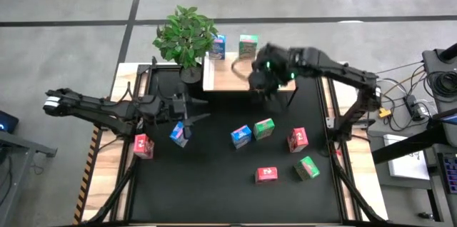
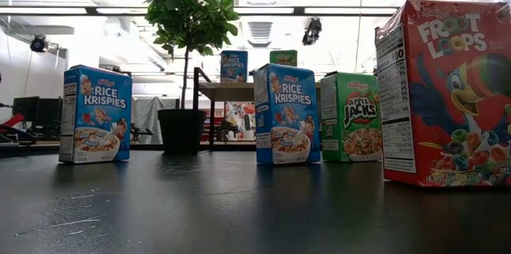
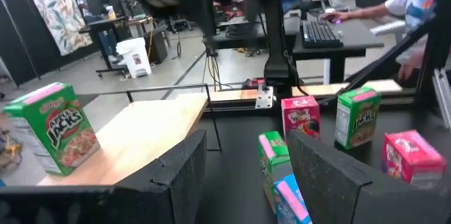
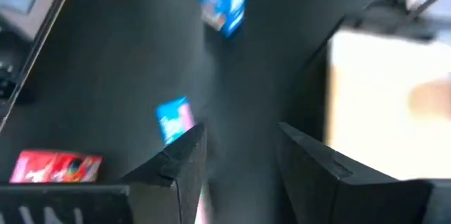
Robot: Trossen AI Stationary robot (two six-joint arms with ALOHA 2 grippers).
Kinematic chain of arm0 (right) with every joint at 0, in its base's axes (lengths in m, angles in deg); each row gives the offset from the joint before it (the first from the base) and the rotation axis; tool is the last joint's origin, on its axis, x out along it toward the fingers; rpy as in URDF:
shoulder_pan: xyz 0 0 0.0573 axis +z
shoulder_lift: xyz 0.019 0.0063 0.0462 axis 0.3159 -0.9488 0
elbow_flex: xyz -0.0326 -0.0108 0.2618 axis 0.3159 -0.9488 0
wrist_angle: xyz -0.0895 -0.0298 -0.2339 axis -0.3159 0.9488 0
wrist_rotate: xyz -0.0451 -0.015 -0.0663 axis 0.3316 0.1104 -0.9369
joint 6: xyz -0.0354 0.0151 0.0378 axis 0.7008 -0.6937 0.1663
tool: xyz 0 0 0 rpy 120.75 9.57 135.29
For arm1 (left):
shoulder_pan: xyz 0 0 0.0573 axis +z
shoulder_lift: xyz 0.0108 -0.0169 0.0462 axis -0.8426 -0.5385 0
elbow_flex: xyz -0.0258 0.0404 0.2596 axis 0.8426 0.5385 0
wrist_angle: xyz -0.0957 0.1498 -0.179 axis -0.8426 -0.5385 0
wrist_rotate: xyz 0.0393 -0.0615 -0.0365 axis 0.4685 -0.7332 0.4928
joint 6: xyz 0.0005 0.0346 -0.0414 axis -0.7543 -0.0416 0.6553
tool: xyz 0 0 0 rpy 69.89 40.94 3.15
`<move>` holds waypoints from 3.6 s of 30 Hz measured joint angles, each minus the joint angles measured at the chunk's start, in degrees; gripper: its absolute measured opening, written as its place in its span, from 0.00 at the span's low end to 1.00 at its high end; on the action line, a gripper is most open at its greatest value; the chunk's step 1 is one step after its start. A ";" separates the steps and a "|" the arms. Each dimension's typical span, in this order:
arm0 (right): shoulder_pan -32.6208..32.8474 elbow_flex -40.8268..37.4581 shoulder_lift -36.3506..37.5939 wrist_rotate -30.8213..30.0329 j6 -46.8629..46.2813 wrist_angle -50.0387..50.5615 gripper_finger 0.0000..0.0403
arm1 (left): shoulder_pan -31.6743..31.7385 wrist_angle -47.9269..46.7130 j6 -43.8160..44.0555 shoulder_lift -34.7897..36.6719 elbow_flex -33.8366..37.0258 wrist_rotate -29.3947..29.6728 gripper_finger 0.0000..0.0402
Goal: Stack cereal on shelf
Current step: Put the top green cereal box on the shelf, aligned with the other green cereal box
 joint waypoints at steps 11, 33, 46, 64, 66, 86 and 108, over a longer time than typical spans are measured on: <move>9.07 -29.67 11.17 -15.39 -11.94 -7.76 0.38 | -0.11 0.12 2.03 0.01 -0.05 0.02 0.46; 8.68 -38.12 5.80 -13.88 -8.21 -12.12 0.73 | -0.11 3.57 1.44 0.70 -0.11 0.04 0.46; 8.81 -38.12 3.74 -13.51 -9.93 -13.29 0.50 | -0.37 5.18 2.09 0.94 -0.58 0.04 0.46; 8.64 -34.15 5.48 -12.40 -11.56 -9.90 0.35 | -0.48 4.92 4.05 0.85 -0.87 0.04 0.46; 8.31 -30.59 5.69 -12.38 -12.39 -6.35 0.35 | -0.48 4.93 4.00 0.85 -0.87 0.04 0.46; -16.64 -5.63 4.95 -15.42 -3.84 -6.29 0.32 | -0.46 5.36 0.60 0.81 -0.87 0.04 0.46; -24.48 3.59 -10.50 -5.97 2.10 -5.28 0.62 | -0.44 5.39 -0.02 0.76 -0.87 0.07 0.46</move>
